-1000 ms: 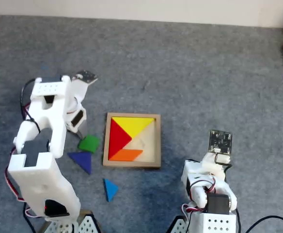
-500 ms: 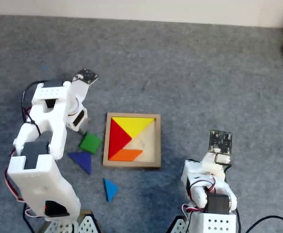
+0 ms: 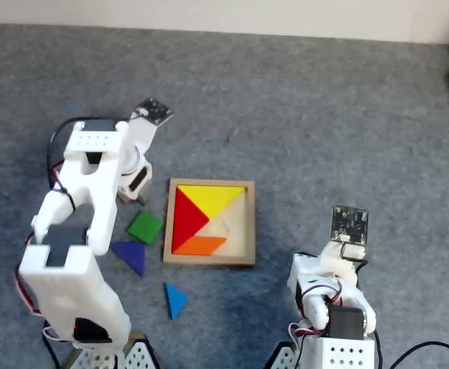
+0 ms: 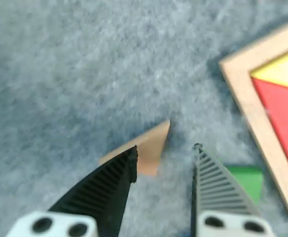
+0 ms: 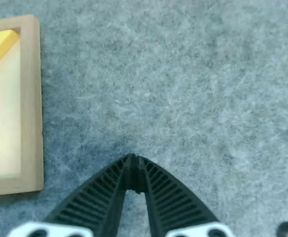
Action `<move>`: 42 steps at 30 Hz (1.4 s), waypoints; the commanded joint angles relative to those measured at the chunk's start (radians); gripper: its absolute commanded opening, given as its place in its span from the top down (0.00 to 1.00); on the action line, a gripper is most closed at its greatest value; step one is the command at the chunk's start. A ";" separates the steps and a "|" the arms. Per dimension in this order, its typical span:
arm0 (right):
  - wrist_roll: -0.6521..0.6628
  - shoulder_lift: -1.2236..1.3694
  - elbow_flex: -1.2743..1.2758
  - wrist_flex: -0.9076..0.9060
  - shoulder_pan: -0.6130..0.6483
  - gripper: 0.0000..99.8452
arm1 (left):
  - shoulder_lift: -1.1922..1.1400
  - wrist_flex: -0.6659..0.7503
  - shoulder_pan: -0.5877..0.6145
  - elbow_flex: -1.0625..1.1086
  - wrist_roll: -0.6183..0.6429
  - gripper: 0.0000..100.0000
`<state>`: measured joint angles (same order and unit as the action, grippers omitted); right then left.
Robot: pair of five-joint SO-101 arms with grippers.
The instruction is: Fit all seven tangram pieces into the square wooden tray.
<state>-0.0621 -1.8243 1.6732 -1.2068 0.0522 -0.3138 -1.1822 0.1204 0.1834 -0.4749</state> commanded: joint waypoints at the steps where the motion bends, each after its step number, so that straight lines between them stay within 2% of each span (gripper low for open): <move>1: -0.002 -0.013 0.125 -0.008 -0.013 0.99 | -0.076 0.017 -0.002 -0.087 0.006 0.82; 9: -0.002 -0.013 0.125 -0.008 -0.013 0.99 | -0.259 -0.163 0.022 -0.332 0.012 0.83; 12: -0.002 -0.013 0.125 -0.008 -0.013 0.99 | -0.286 -0.186 0.022 -0.371 0.012 0.85; 15: -0.002 -0.013 0.125 -0.008 -0.013 0.99 | -0.286 -0.187 0.018 -0.378 0.014 0.87; 18: -0.002 -0.013 0.125 -0.008 -0.013 0.99 | -0.277 -0.190 0.019 -0.389 0.075 0.86; 23: -0.002 -0.013 0.125 -0.008 -0.033 0.99 | -0.174 -0.331 0.018 -0.444 0.101 0.79; 26: -0.002 -0.013 0.125 -0.008 -0.044 0.99 | -0.101 -0.367 0.016 -0.440 0.100 0.79; 33: -0.002 -0.013 0.125 -0.008 -0.044 0.99 | -0.025 -0.356 0.016 -0.286 0.037 0.79; 42: -0.002 -0.013 0.125 -0.008 -0.044 0.99 | -0.028 -0.075 0.044 -0.079 0.035 0.79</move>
<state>-0.0621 -1.8243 1.6732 -1.2068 0.0199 -0.3905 -1.3280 0.1312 0.0790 -0.4304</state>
